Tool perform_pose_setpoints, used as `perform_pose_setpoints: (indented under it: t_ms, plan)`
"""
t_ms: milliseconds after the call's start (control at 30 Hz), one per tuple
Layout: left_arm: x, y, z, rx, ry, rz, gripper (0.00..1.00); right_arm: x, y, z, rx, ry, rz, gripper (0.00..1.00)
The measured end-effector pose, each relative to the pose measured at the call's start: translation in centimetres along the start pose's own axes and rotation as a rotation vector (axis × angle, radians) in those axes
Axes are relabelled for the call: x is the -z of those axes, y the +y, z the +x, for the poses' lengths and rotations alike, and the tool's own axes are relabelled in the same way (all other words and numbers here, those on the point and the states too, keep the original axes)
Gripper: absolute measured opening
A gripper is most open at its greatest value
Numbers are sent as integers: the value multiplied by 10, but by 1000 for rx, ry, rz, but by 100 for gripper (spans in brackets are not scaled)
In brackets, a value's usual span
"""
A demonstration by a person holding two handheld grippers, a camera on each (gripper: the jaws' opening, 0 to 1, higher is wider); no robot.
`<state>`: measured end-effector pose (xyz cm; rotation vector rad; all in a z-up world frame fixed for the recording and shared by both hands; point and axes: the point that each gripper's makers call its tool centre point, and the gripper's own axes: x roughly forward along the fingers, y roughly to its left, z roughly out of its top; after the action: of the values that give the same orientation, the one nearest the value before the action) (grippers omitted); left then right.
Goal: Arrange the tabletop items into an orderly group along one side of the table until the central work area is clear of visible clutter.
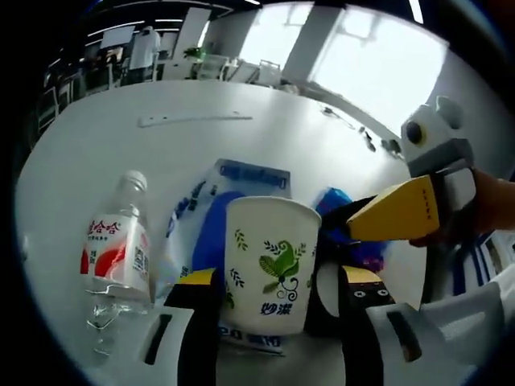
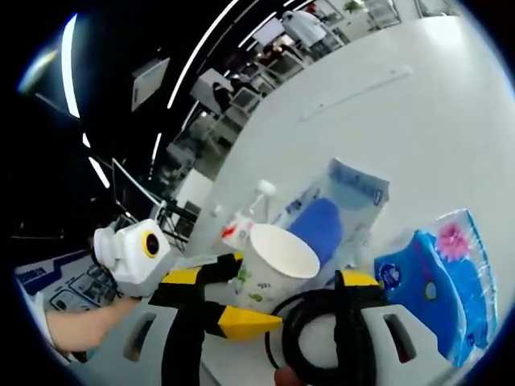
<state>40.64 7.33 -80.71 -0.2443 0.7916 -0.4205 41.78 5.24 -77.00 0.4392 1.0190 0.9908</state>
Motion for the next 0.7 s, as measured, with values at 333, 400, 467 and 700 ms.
perform_pose_setpoints:
  t_ms: [333,400,467,700]
  plan:
    - [3,5,-3,-26,15,40,38,6,0,12,-9,21,44,62]
    - [3,4,-3,-25,13,43,38,7,1,13,-6,20,57,62]
    - [4,4,-4,-39,15,79,37,6,2,14,-14,16,71,62]
    - [-13,-1,-12,-54,-80,119,36,4,9,13,-35,-1,104,61]
